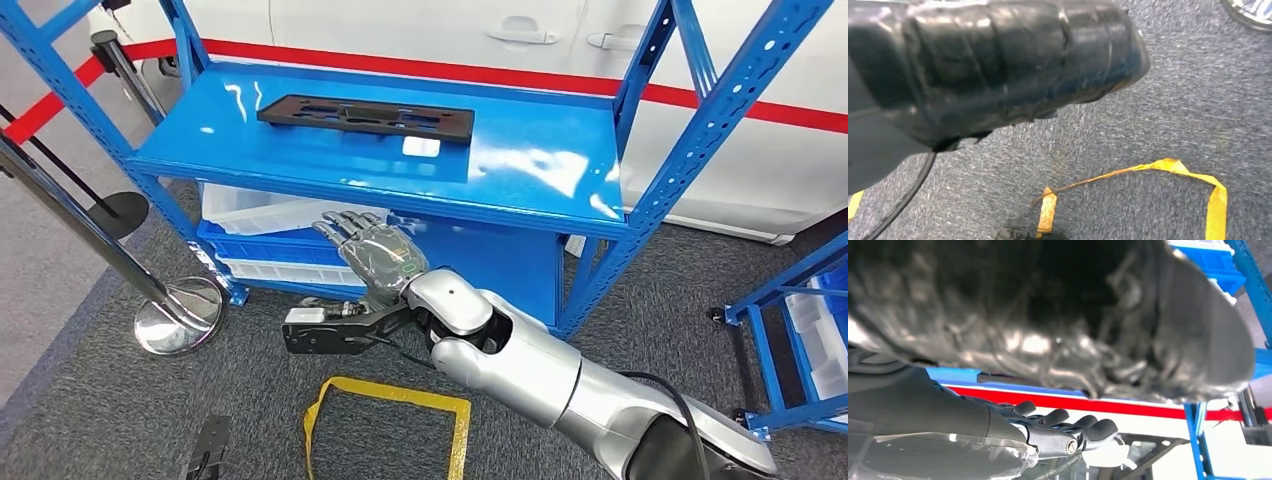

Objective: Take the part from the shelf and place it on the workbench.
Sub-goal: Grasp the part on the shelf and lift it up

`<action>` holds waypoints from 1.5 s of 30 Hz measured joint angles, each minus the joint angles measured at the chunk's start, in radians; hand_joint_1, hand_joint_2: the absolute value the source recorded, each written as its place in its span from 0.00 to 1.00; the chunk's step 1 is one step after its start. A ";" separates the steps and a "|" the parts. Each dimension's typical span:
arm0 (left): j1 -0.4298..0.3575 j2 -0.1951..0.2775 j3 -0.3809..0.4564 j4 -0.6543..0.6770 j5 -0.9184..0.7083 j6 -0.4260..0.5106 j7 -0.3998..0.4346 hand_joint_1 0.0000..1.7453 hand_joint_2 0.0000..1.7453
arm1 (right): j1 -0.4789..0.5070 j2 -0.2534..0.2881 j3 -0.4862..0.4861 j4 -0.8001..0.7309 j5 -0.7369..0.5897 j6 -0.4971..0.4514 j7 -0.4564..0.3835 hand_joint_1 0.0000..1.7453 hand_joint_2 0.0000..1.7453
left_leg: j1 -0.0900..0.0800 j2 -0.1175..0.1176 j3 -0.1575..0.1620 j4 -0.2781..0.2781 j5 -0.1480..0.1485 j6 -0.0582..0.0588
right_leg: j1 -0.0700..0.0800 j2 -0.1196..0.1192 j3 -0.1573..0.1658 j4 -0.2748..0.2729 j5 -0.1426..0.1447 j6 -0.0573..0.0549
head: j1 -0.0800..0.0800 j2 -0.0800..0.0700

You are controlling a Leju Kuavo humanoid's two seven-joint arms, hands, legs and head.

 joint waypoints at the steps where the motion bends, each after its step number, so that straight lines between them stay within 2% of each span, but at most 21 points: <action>1: 0.000 0.000 0.000 0.000 0.000 0.000 0.000 0.00 0.00 | -0.001 0.000 0.000 0.000 0.000 0.000 0.000 0.00 0.00 | 0.001 0.002 -0.024 0.056 -0.030 -0.005 | 0.000 -0.001 0.001 -0.001 0.001 -0.001 | -0.001 0.000; 3: 0.001 0.000 0.000 0.000 0.000 0.000 0.000 0.00 0.00 | 0.000 0.001 0.001 0.002 0.004 -0.001 0.001 0.00 0.00 | 0.003 0.003 -0.081 0.179 -0.081 -0.013 | 0.001 -0.003 0.000 -0.001 0.001 -0.003 | -0.001 0.000; 5: 0.004 0.000 0.000 0.000 0.001 0.000 0.000 0.00 0.00 | 0.001 0.001 0.003 0.003 0.013 -0.004 0.005 0.00 0.00 | 0.007 0.004 -0.091 0.201 -0.070 -0.018 | 0.001 -0.004 0.000 0.000 0.000 -0.003 | -0.001 0.000; 7: 0.003 0.000 0.000 0.000 0.002 0.001 -0.001 0.00 0.00 | 0.001 0.003 0.003 0.004 0.022 -0.008 0.020 0.00 0.00 | 0.011 0.008 -0.035 0.084 -0.009 -0.021 | 0.000 -0.003 0.000 0.005 -0.004 0.001 | -0.001 0.000; 9: 0.002 0.000 0.000 0.000 0.003 0.002 -0.002 0.00 0.00 | 0.000 0.005 0.003 0.005 0.033 -0.012 0.041 0.00 0.00 | 0.008 0.011 0.023 -0.028 0.026 -0.015 | 0.002 -0.002 -0.004 0.012 -0.009 0.008 | -0.001 0.000; 14: 0.008 0.000 0.001 0.000 0.005 0.007 -0.006 0.00 0.00 | 0.000 0.011 0.002 0.015 0.055 -0.030 0.072 0.00 0.00 | 0.002 0.008 0.038 -0.059 0.026 0.018 | 0.001 -0.002 -0.015 0.028 -0.022 0.029 | 0.001 0.000; 16: 0.007 0.000 0.001 0.000 0.005 0.010 -0.007 0.00 0.00 | 0.000 0.014 0.000 0.019 0.056 -0.051 0.075 0.00 0.00 | 0.003 0.008 0.043 -0.063 0.026 0.031 | 0.000 -0.001 -0.055 0.109 -0.065 0.035 | 0.002 0.000; 18: 0.007 0.000 0.001 0.000 0.003 0.011 -0.006 0.00 0.00 | 0.001 0.016 -0.001 0.027 0.056 -0.071 0.077 0.00 0.00 | 0.000 0.007 0.044 -0.063 0.023 0.039 | 0.000 0.000 -0.127 0.243 -0.114 0.035 | 0.002 0.000; 20: 0.008 0.000 0.001 0.000 -0.003 0.011 -0.001 0.00 0.00 | 0.002 0.017 -0.002 0.040 0.061 -0.102 0.076 0.00 0.00 | -0.002 0.005 0.047 -0.062 0.019 0.042 | 0.000 0.000 -0.169 0.302 -0.108 0.034 | 0.002 0.000; 21: 0.008 0.000 0.001 0.000 -0.007 0.010 0.002 0.00 0.00 | 0.000 0.018 -0.005 0.048 0.065 -0.124 0.071 0.00 0.00 | -0.002 0.003 0.051 -0.061 0.015 0.041 | 0.000 0.000 -0.162 0.275 -0.078 0.032 | 0.002 0.000; 23: 0.005 -0.002 0.001 0.000 -0.016 0.009 0.010 0.00 0.00 | -0.013 0.024 -0.015 0.070 0.071 -0.169 0.054 0.00 0.00 | -0.002 -0.001 0.061 -0.058 0.005 0.037 | 0.000 0.001 -0.107 0.149 -0.005 0.025 | 0.002 0.000; 25: 0.000 -0.005 0.001 0.000 -0.019 0.009 0.014 0.00 0.00 | -0.032 0.034 -0.028 0.091 0.071 -0.190 0.038 0.00 0.00 | -0.004 -0.003 0.064 -0.055 -0.004 0.028 | 0.002 0.003 -0.060 0.051 0.020 0.018 | 0.002 0.000; 28: -0.003 -0.006 0.001 0.000 -0.019 0.005 0.017 0.00 0.00 | -0.043 0.045 -0.038 0.113 0.070 -0.194 0.031 0.00 0.00 | -0.003 -0.003 0.066 -0.058 -0.012 0.011 | 0.006 0.005 -0.042 0.023 0.008 0.008 | 0.001 0.000; 30: -0.004 -0.007 0.001 0.000 -0.019 0.001 0.017 0.00 0.00 | -0.049 0.054 -0.044 0.122 0.070 -0.194 0.030 0.00 0.00 | -0.001 0.001 0.057 -0.027 -0.025 0.000 | 0.002 0.004 -0.024 0.012 0.002 0.000 | 0.000 0.000; 33: -0.006 -0.007 0.001 0.000 -0.018 -0.002 0.017 0.00 0.00 | -0.060 0.065 -0.049 0.134 0.070 -0.194 0.028 0.00 0.00 | 0.001 0.004 -0.039 0.134 -0.068 -0.012 | 0.002 0.002 0.003 0.007 -0.015 -0.011 | -0.002 0.000; 35: -0.002 -0.008 0.001 0.000 -0.018 -0.005 0.018 0.00 0.00 | -0.060 0.070 -0.049 0.147 0.070 -0.193 0.028 0.00 0.00 | 0.002 0.005 -0.107 0.210 -0.064 -0.016 | 0.003 0.002 0.021 0.008 -0.030 -0.011 | -0.002 0.000; 37: 0.001 -0.009 0.001 0.000 -0.017 -0.007 0.020 0.00 0.00 | -0.060 0.075 -0.049 0.161 0.070 -0.192 0.028 0.00 0.00 | 0.003 0.006 -0.117 0.172 -0.004 -0.016 | 0.003 0.003 0.045 0.008 -0.049 -0.009 | -0.002 0.000; 39: 0.001 -0.009 0.001 0.000 -0.016 -0.007 0.020 0.00 0.00 | -0.062 0.082 -0.050 0.167 0.070 -0.192 0.028 0.00 0.00 | -0.001 0.009 -0.073 0.050 0.073 -0.013 | 0.003 0.004 0.070 0.006 -0.073 -0.002 | -0.002 0.000; 40: 0.000 -0.009 0.001 0.000 -0.016 -0.008 0.020 0.00 0.00 | -0.065 0.085 -0.050 0.170 0.071 -0.191 0.028 0.00 0.00 | -0.004 0.011 -0.048 -0.003 0.087 -0.007 | 0.004 0.004 0.079 0.004 -0.083 0.004 | -0.002 0.000; 43: -0.001 -0.010 0.000 0.000 -0.015 -0.009 0.020 0.00 0.00 | -0.072 0.090 -0.052 0.175 0.071 -0.191 0.028 0.00 0.00 | -0.011 0.011 -0.016 -0.056 0.067 0.018 | 0.005 0.005 0.094 -0.003 -0.095 0.017 | -0.002 0.000; 45: 0.001 -0.010 0.000 0.000 -0.015 -0.009 0.021 0.00 0.00 | -0.072 0.091 -0.053 0.176 0.071 -0.191 0.028 0.00 0.00 | -0.008 0.009 0.001 -0.063 0.057 0.032 | 0.005 0.005 0.083 0.029 -0.087 0.021 | -0.001 0.000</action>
